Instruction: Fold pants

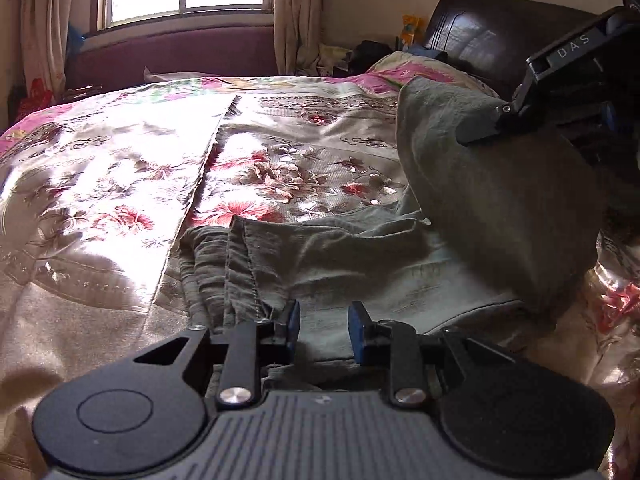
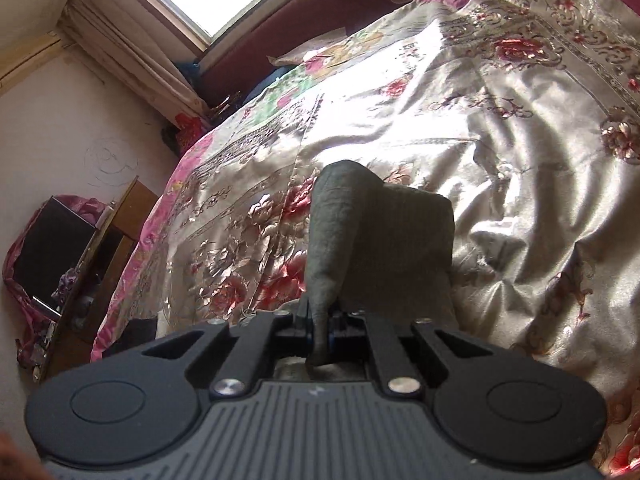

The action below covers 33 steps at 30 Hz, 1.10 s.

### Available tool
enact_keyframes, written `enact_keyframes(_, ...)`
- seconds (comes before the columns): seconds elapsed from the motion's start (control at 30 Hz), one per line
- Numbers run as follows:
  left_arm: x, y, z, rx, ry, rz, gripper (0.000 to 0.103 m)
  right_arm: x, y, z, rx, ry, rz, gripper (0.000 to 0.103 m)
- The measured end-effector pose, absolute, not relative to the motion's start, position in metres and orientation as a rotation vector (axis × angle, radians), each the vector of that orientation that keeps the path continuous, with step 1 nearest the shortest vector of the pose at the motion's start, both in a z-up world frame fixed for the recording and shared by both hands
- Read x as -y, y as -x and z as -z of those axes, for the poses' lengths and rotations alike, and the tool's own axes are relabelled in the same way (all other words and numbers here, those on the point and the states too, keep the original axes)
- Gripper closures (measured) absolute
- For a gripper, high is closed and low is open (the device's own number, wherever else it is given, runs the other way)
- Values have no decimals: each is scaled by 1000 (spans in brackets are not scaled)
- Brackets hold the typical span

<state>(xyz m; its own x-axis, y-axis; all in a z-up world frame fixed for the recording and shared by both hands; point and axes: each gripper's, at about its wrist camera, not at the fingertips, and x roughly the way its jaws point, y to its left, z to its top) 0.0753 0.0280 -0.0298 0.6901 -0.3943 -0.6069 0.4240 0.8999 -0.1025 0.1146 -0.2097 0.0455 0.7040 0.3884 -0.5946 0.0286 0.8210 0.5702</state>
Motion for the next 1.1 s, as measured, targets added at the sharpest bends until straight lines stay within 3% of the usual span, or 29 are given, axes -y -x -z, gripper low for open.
enact_keyframes(0.37,-74,-44,35,-608,1,410,61,75,-141,-5,-932,-378,-245,95)
enact_keyframes(0.6,-89,-34,37,-598,51,413,59,46,-139,6,-975,-356,-199,79)
enact_keyframes(0.67,-93,-33,37,-592,59,405,58,36,-132,-1,-953,-322,-224,79)
enact_keyframes(1.1,-105,-34,9,-541,42,308,57,106,-91,-30,-806,-244,-137,79)
